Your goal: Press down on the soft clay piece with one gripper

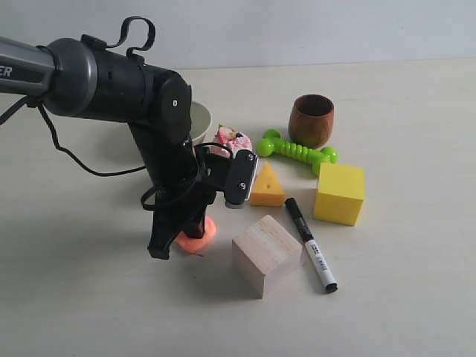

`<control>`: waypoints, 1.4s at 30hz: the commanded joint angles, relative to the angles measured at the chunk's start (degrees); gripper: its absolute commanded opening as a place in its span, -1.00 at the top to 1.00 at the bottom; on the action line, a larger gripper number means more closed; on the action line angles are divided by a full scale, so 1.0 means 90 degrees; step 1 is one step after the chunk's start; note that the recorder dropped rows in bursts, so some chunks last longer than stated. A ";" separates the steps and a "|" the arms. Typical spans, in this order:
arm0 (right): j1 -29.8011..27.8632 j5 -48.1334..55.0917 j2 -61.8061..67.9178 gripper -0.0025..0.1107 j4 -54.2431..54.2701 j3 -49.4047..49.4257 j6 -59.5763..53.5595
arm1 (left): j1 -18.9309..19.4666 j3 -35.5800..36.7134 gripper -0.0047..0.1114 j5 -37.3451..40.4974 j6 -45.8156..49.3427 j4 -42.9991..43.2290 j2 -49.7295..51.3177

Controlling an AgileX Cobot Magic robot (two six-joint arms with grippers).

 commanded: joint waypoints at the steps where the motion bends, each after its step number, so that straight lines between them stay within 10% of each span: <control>1: -0.0023 -0.0032 -0.0040 0.93 -0.0009 0.0028 -0.0015 | -0.0048 0.0163 0.92 0.0157 -0.0099 0.0040 0.0063; 42: -0.0023 -0.0032 -0.0040 0.93 -0.0009 0.0028 -0.0015 | -0.0048 0.0152 0.92 0.0184 -0.0522 0.0763 -0.0738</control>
